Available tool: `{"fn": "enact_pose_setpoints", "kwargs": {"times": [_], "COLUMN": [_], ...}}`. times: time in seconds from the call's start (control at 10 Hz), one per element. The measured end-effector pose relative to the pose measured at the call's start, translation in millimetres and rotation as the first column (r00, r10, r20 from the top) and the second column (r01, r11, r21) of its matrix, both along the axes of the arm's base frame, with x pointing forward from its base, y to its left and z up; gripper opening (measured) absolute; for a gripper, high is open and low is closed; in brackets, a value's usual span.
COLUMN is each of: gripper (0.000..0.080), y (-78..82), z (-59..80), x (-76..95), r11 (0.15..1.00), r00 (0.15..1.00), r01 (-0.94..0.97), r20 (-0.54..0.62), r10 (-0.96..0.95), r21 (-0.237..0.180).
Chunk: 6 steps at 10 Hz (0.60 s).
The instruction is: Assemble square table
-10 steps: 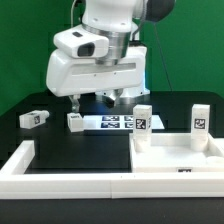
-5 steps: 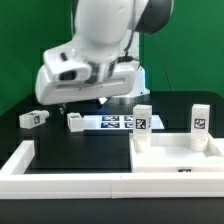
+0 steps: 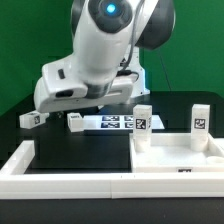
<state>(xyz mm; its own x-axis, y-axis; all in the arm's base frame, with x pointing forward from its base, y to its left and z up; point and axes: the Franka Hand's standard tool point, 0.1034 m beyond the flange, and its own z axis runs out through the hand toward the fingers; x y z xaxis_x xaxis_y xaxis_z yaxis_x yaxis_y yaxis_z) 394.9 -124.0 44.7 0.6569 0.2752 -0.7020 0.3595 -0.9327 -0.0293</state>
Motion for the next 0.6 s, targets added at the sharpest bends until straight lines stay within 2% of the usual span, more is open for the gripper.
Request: {"fn": "enact_pose_setpoints", "kwargs": {"times": [0.1, 0.2, 0.3, 0.6], "gripper": [0.0649, 0.0649, 0.0649, 0.0649], "y": [-13.9, -21.4, -25.4, -22.2], "z": [-7.1, -10.1, -13.7, -14.0], "x": [-18.2, -31.8, -38.1, -36.2], "r11": [1.0, 0.999, 0.998, 0.999], "r00": [0.999, 0.998, 0.996, 0.996], "r01": [0.026, 0.043, 0.052, 0.048], "r20": [-0.03, -0.052, -0.068, -0.069], "r10": [-0.026, -0.044, -0.053, -0.049], "r21": [-0.009, -0.014, -0.022, -0.025]}}
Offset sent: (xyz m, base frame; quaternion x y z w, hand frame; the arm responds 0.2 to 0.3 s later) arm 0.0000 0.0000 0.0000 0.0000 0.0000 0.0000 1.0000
